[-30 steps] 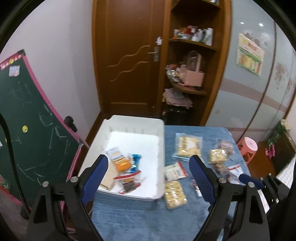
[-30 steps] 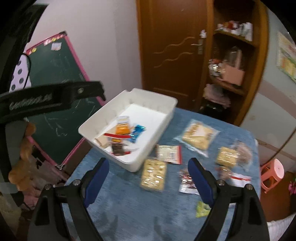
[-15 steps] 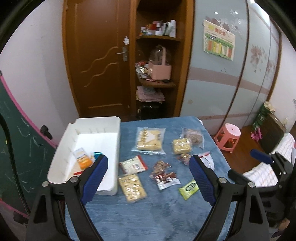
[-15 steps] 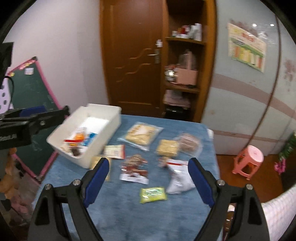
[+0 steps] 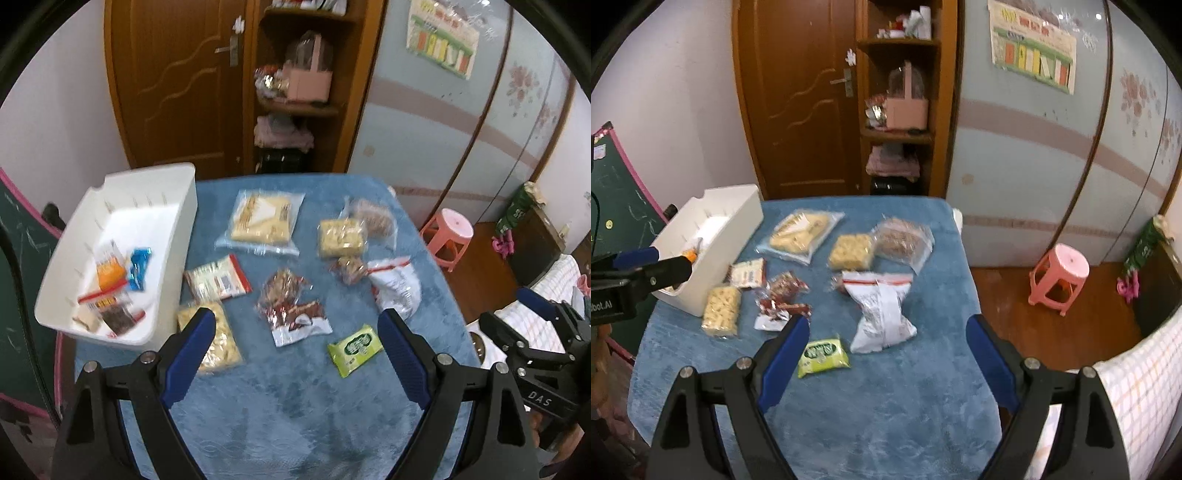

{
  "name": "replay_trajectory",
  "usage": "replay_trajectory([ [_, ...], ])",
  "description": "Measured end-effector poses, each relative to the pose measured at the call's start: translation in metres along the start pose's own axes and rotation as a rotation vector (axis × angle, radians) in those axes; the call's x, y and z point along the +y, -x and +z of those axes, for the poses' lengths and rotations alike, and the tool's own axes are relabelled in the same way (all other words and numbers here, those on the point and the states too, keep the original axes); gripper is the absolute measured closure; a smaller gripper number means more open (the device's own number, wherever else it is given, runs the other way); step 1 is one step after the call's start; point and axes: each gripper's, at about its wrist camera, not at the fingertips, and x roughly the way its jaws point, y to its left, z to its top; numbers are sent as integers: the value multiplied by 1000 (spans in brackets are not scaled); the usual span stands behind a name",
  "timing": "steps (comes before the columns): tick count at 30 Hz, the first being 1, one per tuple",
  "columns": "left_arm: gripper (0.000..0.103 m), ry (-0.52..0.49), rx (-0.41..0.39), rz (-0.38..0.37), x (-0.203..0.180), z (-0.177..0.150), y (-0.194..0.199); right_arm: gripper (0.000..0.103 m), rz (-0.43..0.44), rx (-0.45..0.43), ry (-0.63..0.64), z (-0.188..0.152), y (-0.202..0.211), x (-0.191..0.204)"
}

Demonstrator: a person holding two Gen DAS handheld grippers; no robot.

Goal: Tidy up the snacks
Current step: 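Move both grippers back over the remaining snacks on the table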

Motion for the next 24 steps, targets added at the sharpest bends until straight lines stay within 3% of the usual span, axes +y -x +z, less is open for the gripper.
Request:
replay_trajectory([
  [11, 14, 70, 172, 3, 7, -31, -88, 15, 5, 109, 7, -19, -57, -7],
  [24, 14, 147, 286, -2, 8, -37, -159, 15, 57, 187, -35, -14, -119, -5],
])
